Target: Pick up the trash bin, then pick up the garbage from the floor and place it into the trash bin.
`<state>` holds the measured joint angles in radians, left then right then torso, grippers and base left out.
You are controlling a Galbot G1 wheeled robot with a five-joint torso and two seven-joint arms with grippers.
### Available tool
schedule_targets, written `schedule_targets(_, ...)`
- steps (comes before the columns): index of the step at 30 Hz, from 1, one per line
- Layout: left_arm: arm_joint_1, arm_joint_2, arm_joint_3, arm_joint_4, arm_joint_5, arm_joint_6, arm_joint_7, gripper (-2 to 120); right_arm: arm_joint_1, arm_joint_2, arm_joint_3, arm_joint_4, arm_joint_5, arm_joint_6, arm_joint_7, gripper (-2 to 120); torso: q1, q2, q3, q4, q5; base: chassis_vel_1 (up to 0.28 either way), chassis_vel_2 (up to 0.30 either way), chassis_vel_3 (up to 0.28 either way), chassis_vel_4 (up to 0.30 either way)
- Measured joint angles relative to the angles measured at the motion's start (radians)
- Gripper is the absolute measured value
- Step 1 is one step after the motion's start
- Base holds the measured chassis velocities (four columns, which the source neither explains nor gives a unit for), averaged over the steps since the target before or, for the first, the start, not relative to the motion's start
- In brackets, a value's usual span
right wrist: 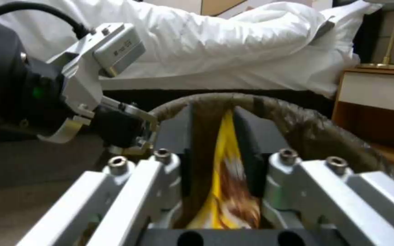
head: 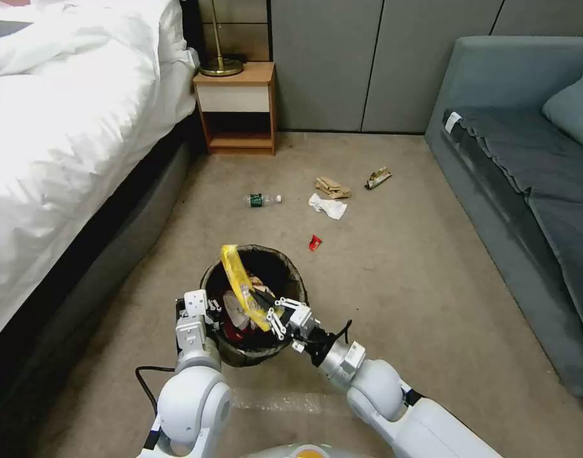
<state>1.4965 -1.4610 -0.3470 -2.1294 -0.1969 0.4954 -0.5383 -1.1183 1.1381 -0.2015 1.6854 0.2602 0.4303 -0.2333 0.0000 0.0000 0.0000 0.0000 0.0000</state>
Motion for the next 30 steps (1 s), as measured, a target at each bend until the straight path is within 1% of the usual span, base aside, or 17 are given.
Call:
schedule_targets(1,-0.001,0.0,0.0,0.0,0.0,0.0,0.0,1,-0.001,0.0,0.0,0.0,-0.001,0.0,0.0,32,0.0,0.0,0.0,0.0,0.0,0.0,0.0,0.0,0.0)
schedule_targets(3,-0.001,0.0,0.0,0.0,-0.001,0.0,0.0,1,-0.001,-0.001,0.0,0.0,-0.001,0.0,0.0,34,0.0,0.0,0.0,0.0,0.0,0.0,0.0,0.0,0.0)
schedule_targets(5,-0.002,0.0,-0.001,0.0,-0.002,0.001,0.0,1,-0.001,-0.003,-0.001,0.0,-0.002,0.001,-0.001,45,0.0,0.0,0.0,0.0,0.0,0.0,0.0,0.0,0.0)
schedule_targets(7,-0.003,0.0,-0.002,0.0,-0.002,0.001,0.0,1,-0.001,-0.004,-0.001,0.0,-0.002,0.001,-0.001,48,0.0,0.0,0.0,0.0,0.0,0.0,0.0,0.0,0.0)
schedule_targets(10,-0.005,0.001,-0.003,0.0,-0.004,0.001,0.0,1,-0.002,-0.005,-0.001,0.0,-0.003,0.001,-0.001,62,0.0,0.0,0.0,0.0,0.0,0.0,0.0,0.0,0.0)
schedule_targets(11,-0.005,0.001,-0.003,0.0,-0.004,0.001,0.0,1,-0.002,-0.005,-0.001,0.0,-0.003,0.001,-0.001,62,0.0,0.0,0.0,0.0,0.0,0.0,0.0,0.0,0.0)
schedule_targets(13,-0.006,0.002,-0.003,0.0,-0.004,0.002,0.0,1,-0.003,-0.005,-0.001,0.0,-0.003,0.001,-0.001,72,0.0,0.0,0.0,0.0,0.0,0.0,0.0,0.0,0.0)
schedule_targets(15,-0.006,0.002,-0.003,0.0,-0.004,0.002,0.0,1,-0.003,-0.006,-0.001,0.001,-0.003,0.001,-0.001,76,0.0,0.0,0.0,0.0,0.0,0.0,0.0,0.0,0.0)
schedule_targets(17,-0.006,0.003,-0.003,0.0,-0.005,0.003,0.0,1,-0.004,-0.01,0.0,0.006,-0.004,0.002,-0.001,89,0.0,0.0,0.0,0.0,0.0,0.0,0.0,0.0,0.0)
schedule_targets(19,-0.006,0.003,-0.003,0.0,-0.005,0.003,0.0,1,-0.004,-0.011,0.0,0.009,-0.004,0.003,-0.001,91,0.0,0.0,0.0,0.0,0.0,0.0,0.0,0.0,0.0)
schedule_targets(20,-0.006,0.004,-0.003,0.0,-0.005,0.003,0.0,1,-0.005,-0.011,0.004,0.019,-0.009,0.005,-0.001,96,0.0,0.0,0.0,0.0,0.0001,0.0,0.0,0.0,0.0)
schedule_targets(21,-0.006,0.005,-0.004,0.001,-0.005,0.003,0.0,1,-0.007,-0.009,0.012,0.037,-0.017,0.008,0.003,99,0.0,0.0,0.0,0.0,0.0,0.0,0.0,0.0,0.0)
schedule_targets(23,-0.006,0.007,-0.004,0.003,-0.005,0.003,0.0,1,-0.01,-0.006,0.028,0.073,-0.028,0.008,0.018,100,0.0,0.0,0.0,0.0,0.0,0.0,0.0,0.0,0.0)
schedule_targets(25,-0.006,0.014,-0.004,0.011,-0.005,0.003,0.0,1,-0.018,-0.004,0.069,0.162,-0.041,-0.004,0.06,100,0.0,0.0,0.0,0.0002,0.0,0.0,0.0,0.0,0.0)
schedule_targets(27,-0.006,0.015,-0.004,0.013,-0.005,0.003,0.0,1,-0.021,-0.005,0.081,0.187,-0.041,-0.011,0.074,100,0.0,0.0,0.0,0.0001,0.0,0.0,0.0,0.0,0.0)
schedule_targets(29,-0.007,0.019,-0.005,0.021,-0.005,0.003,0.001,1,-0.053,-0.004,0.154,0.321,-0.041,-0.048,0.159,100,0.0,0.0,0.0,0.0002,-0.0001,0.0,0.0,0.0,0.0)
schedule_targets(30,-0.007,0.019,-0.005,0.021,-0.005,0.003,0.001,1,-0.053,-0.004,0.154,0.321,-0.041,-0.048,0.159,100,0.0,0.0,0.0,0.0002,-0.0001,0.0,0.0,0.0,0.0)
